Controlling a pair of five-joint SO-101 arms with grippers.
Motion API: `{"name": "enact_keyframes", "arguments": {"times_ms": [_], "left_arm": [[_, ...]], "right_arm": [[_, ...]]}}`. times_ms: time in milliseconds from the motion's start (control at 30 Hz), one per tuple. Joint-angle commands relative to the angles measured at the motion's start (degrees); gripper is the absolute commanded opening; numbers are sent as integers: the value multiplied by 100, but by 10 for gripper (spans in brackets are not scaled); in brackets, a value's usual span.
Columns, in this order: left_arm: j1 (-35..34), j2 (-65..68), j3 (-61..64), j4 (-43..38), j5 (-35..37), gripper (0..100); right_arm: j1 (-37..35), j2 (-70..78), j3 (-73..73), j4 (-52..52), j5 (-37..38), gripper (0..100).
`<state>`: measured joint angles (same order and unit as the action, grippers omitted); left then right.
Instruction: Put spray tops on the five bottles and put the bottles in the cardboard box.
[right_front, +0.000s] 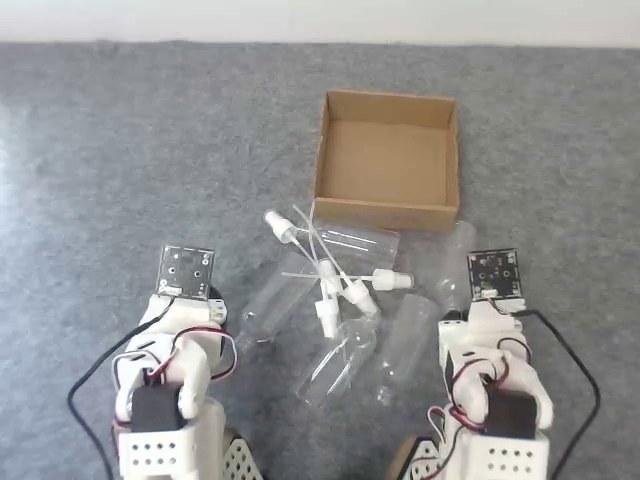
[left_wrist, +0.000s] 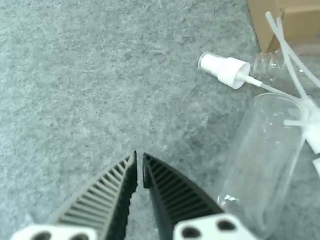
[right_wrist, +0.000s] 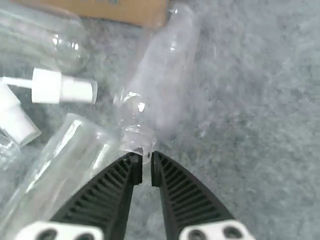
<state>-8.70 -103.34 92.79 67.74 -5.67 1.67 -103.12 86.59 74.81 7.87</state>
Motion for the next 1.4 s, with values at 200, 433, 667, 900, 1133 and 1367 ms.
{"name": "enact_keyframes", "arguments": {"times_ms": [200,433,667,900,1133,1367], "left_arm": [[-9,-105,-163,-26,-62,17],[-9,-105,-154,-26,-62,18],[-9,-105,-145,-26,-325,18],[-9,-105,-136,-26,-334,18],[18,-105,13,-202,-334,19],[0,-105,66,-281,-334,19]], "right_arm": [[57,-92,-1178,4,932,9],[66,-66,-1714,75,1134,20],[57,-48,-1934,233,1134,103],[57,479,-2075,127,1389,102],[-453,2624,-3033,101,1099,102],[-760,4321,-3727,57,440,217]]}}
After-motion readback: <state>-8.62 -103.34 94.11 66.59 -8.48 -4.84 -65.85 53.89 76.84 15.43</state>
